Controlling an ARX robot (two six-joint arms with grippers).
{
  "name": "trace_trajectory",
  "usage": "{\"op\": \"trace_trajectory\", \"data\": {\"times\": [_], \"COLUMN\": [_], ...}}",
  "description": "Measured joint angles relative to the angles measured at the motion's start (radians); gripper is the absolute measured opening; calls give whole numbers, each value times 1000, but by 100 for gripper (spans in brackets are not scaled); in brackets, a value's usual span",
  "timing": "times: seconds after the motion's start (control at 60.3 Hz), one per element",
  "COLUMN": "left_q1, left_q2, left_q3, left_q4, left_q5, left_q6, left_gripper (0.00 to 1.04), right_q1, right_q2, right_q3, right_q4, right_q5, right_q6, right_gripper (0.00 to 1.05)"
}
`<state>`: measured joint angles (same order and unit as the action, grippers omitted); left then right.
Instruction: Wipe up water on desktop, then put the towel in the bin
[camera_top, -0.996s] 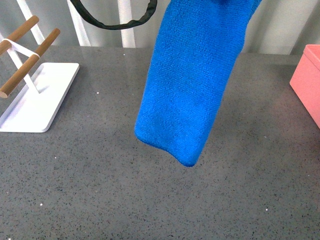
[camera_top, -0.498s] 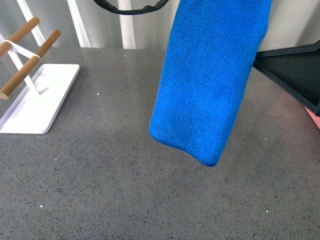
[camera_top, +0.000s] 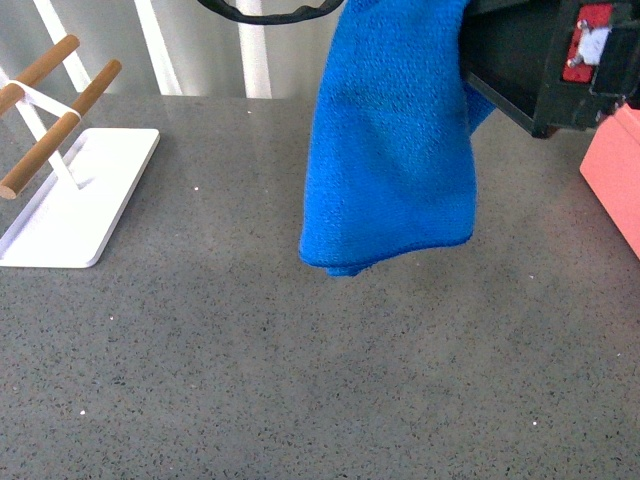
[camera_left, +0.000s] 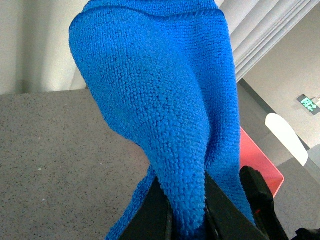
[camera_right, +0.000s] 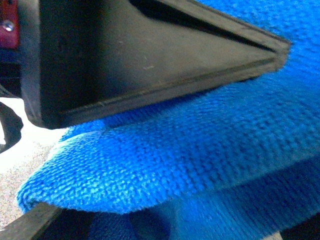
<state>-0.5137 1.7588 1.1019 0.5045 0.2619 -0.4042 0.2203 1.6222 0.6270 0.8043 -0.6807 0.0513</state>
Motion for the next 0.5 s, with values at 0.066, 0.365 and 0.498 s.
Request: {"op": "trace_trajectory", "data": {"times": [0.066, 0.365, 0.498], "left_q1": [-1, -2, -3], "left_q2": [-4, -16, -17], "left_q3": [0, 0, 0], "left_q4": [-1, -5, -8], "left_q5": [0, -1, -5], "left_q6": [-1, -13, -15], "left_gripper": [5, 5, 5], "right_q1": [18, 47, 42], "right_q2": [10, 33, 33], "right_q3": [5, 7, 7], "right_q4": [14, 59, 66], "right_q5": [5, 34, 40], "right_q6": [13, 45, 53], "right_gripper": [79, 36, 19]}}
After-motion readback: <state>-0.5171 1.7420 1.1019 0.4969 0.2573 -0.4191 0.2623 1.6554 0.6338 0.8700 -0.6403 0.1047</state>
